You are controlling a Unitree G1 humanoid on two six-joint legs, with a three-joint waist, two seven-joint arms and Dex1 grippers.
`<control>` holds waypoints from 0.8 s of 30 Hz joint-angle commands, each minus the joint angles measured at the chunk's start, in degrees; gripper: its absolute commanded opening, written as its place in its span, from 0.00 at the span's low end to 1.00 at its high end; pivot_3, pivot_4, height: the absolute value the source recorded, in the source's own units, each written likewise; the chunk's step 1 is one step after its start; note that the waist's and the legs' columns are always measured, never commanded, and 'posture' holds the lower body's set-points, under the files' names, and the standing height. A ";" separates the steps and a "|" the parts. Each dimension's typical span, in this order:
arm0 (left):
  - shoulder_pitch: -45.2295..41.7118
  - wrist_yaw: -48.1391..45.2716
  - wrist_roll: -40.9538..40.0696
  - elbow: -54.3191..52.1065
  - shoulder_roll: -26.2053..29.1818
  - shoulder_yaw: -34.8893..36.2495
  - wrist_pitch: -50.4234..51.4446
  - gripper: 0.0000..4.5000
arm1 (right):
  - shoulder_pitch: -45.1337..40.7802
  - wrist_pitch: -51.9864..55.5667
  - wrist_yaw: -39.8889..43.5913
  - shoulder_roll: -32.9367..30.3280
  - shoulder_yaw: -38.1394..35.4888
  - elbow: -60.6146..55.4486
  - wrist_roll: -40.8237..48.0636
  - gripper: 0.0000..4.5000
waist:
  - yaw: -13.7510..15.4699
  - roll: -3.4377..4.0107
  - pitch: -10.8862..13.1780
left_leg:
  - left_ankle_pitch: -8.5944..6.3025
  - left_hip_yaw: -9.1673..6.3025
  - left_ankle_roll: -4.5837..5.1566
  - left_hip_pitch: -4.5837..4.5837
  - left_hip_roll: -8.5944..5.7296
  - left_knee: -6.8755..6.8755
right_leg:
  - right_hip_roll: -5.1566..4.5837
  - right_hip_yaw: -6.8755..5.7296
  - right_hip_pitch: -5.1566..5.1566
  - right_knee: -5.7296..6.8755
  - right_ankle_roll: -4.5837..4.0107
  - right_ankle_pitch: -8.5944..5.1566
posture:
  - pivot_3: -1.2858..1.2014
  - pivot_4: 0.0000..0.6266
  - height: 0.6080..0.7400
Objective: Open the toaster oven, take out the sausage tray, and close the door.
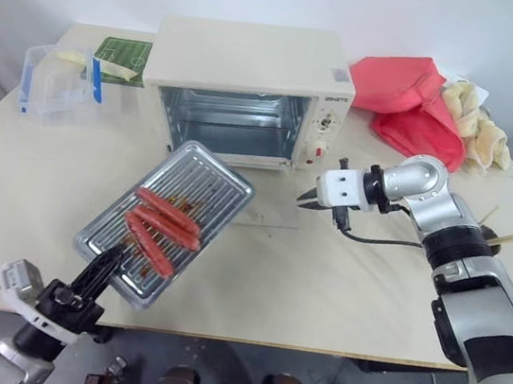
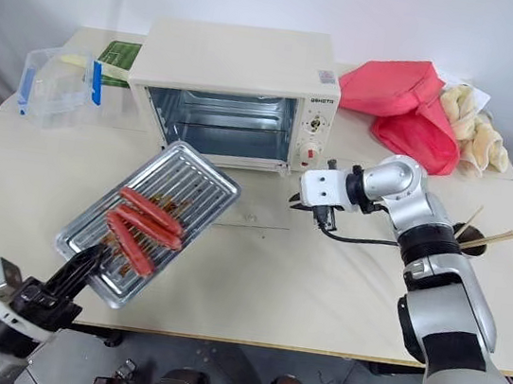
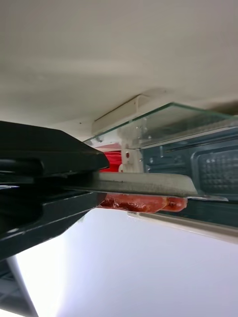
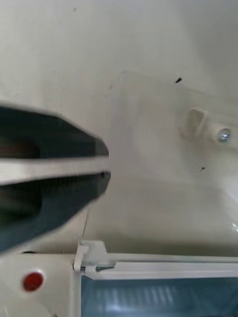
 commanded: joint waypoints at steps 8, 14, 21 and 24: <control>7.53 -8.19 -0.84 2.15 -2.03 6.09 1.12 0.00 | -2.83 -6.15 -5.41 1.01 -0.53 6.32 -4.77 0.01 | 0.03 -0.01 0.00 | -0.01 0.14 0.01 0.01 0.00 0.02 | 0.00 0.00 0.04 -0.03 0.00 0.00 | 0.52 0.24 1.00; 8.10 -9.22 -0.84 5.88 -3.36 10.53 3.22 0.00 | -2.57 -8.83 -7.54 1.03 0.58 8.08 -7.69 0.01 | 0.02 -0.01 0.01 | -0.07 0.13 0.07 0.22 0.01 0.01 | 0.00 -0.01 0.29 -0.12 -0.01 0.00 | 0.52 0.24 1.00; 6.84 -9.62 -0.84 9.22 -3.27 15.16 5.69 0.00 | -0.91 -10.39 -5.77 2.44 0.92 7.40 -8.25 0.01 | -0.23 -0.02 0.03 | -0.15 0.11 0.10 0.24 0.06 0.01 | 0.01 0.00 0.31 -0.24 -0.01 0.00 | 0.52 0.24 1.00; 6.32 -9.52 -0.84 10.42 -3.14 16.63 6.69 0.00 | 0.06 -9.83 -4.65 3.21 0.73 5.80 -7.66 0.01 | -0.23 -0.03 0.03 | -0.16 0.10 0.10 0.24 0.07 0.00 | 0.01 -0.02 0.33 -0.27 -0.01 0.00 | 0.52 0.24 1.00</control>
